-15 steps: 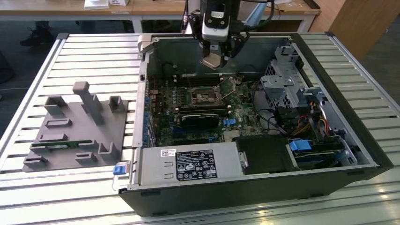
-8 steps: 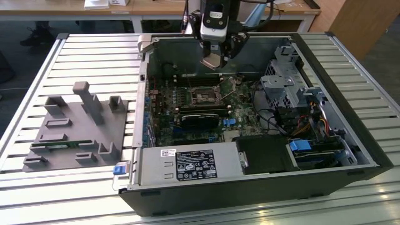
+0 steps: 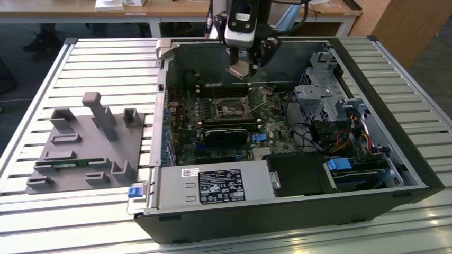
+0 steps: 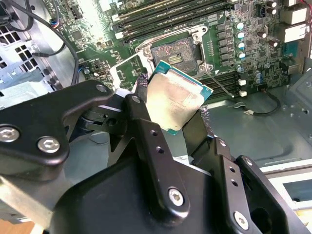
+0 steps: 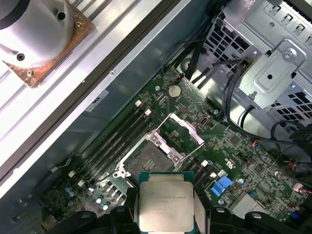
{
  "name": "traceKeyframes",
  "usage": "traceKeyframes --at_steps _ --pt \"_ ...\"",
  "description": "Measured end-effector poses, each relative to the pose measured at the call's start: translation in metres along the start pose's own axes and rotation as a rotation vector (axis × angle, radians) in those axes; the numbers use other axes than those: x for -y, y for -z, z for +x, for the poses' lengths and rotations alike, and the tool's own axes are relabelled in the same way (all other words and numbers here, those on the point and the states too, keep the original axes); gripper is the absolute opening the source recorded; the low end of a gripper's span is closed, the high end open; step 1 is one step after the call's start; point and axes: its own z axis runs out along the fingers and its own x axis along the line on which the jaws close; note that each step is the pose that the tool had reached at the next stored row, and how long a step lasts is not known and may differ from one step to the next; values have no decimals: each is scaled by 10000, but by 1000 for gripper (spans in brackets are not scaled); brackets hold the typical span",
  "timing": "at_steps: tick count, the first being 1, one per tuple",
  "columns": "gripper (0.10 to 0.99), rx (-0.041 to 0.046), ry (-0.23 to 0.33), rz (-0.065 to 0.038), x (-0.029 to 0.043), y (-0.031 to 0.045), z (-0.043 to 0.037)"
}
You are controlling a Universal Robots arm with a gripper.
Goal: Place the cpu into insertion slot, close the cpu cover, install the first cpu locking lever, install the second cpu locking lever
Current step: 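Place the cpu into insertion slot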
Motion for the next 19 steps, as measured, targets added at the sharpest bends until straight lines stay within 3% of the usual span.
traceKeyframes --at_steps 19 --pt "537 62 -694 -13 3 -18 1"
